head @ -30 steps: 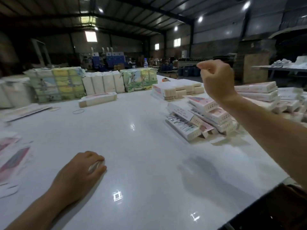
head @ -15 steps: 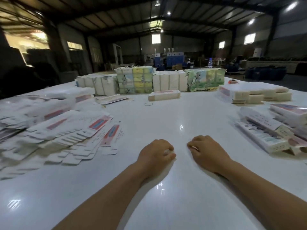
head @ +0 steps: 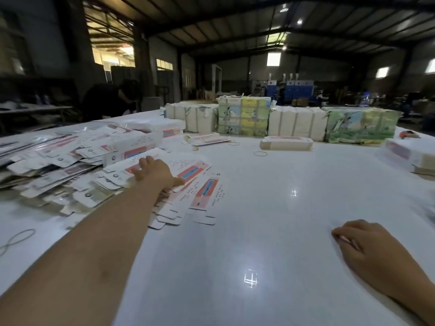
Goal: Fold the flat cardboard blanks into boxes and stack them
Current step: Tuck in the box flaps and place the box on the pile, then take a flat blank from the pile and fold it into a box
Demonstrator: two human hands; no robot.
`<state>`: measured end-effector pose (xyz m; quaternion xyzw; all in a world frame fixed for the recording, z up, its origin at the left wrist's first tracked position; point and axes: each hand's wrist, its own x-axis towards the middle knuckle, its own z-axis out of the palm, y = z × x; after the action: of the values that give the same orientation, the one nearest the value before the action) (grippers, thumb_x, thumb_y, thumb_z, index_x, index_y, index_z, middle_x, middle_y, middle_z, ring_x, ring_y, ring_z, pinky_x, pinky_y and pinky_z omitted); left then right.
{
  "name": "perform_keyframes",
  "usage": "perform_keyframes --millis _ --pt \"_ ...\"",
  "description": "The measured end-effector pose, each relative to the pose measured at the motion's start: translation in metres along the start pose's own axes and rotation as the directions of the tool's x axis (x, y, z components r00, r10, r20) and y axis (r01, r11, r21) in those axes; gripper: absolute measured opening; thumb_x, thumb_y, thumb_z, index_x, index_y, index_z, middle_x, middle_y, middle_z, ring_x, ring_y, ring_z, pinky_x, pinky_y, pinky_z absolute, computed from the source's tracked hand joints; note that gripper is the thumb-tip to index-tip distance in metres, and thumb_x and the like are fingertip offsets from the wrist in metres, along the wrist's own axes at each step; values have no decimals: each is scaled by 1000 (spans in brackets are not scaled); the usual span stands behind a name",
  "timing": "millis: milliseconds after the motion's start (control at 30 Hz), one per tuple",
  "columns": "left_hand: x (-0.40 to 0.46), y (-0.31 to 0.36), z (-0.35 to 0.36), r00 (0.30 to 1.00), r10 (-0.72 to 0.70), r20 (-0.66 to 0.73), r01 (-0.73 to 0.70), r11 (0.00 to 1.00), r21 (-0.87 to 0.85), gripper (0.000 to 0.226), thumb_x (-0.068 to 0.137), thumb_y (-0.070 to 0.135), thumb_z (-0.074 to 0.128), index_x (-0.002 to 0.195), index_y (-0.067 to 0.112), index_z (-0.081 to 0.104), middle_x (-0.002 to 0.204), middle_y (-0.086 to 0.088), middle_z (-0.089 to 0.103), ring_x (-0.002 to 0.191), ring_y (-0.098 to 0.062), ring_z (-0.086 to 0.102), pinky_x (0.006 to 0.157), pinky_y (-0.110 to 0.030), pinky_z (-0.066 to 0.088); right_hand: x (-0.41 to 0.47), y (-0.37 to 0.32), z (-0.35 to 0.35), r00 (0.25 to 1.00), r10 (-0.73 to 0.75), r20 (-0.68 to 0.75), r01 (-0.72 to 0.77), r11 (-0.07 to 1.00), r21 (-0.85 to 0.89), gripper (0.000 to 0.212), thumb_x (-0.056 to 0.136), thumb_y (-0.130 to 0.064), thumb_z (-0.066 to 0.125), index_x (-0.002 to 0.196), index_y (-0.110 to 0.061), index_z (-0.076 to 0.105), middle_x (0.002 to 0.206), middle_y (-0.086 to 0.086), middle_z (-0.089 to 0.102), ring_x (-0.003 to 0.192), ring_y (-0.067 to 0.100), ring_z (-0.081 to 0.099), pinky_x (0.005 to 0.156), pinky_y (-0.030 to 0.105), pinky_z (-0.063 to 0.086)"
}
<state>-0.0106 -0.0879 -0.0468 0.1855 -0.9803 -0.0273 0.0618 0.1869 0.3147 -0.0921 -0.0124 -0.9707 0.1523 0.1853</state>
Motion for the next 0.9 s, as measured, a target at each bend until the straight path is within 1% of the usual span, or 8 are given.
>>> perform_keyframes --millis 200,367,433,500,600,667,800,900 --pt "17 7 -9 998 -55 -23 51 989 -141 88 63 60 77 129 14 42 135 -11 43 127 -31 37 102 -51 30 -1 0 -4 1000 16 -8 -16 1000 13 17 87 -14 62 98 -18 74 105 -2 64 97 24 52 84 39 42" --pt "7 12 -5 961 -45 -273 -24 969 -247 48 83 36 67 117 14 42 114 -11 56 106 -29 52 90 -44 40 -4 1 -7 1000 13 -1 -13 1000 -10 20 90 -18 58 104 -21 72 109 -6 62 101 19 50 82 33 38" --pt "-2 18 -15 962 7 -274 -155 838 -523 24 90 24 59 105 16 42 100 -9 58 83 -22 58 73 -39 51 -5 2 -7 1000 13 2 -13 1000 -11 22 91 -20 56 107 -24 70 112 -8 60 103 16 48 84 32 38" --pt "-17 30 -27 974 42 -221 -197 629 -752 18 89 18 60 98 16 45 97 -8 57 81 -22 61 69 -39 54 -5 3 -6 1000 10 4 -9 1000 -23 23 93 -24 53 109 -27 69 115 -10 59 105 15 47 87 30 37" --pt "-58 60 -42 988 140 -59 -98 287 -953 19 86 12 66 99 13 52 96 -11 63 80 -25 65 70 -39 56 -3 5 -5 999 7 35 -5 998 -58 26 95 -28 46 113 -30 65 119 -12 56 109 14 46 88 28 35" --pt "-91 81 -40 959 276 68 18 182 -983 15 87 13 66 97 14 55 90 -7 65 73 -21 67 56 -33 55 0 8 -4 998 16 63 -13 999 -49 29 94 -25 45 115 -30 65 122 -9 57 112 16 46 89 26 35" --pt "-153 108 -7 876 449 173 85 209 -974 9 86 12 66 91 16 59 76 -4 71 66 -22 71 48 -30 53 2 13 -9 982 187 10 -179 922 343 29 92 -9 47 108 -17 70 115 -2 66 110 17 56 90 20 37" --pt "-175 111 14 837 513 187 85 215 -973 7 85 12 67 85 17 62 74 -5 73 66 -25 71 50 -30 52 -3 16 -22 889 457 -17 -243 502 830 26 93 -4 45 87 -11 70 79 6 70 77 22 67 74 34 54"
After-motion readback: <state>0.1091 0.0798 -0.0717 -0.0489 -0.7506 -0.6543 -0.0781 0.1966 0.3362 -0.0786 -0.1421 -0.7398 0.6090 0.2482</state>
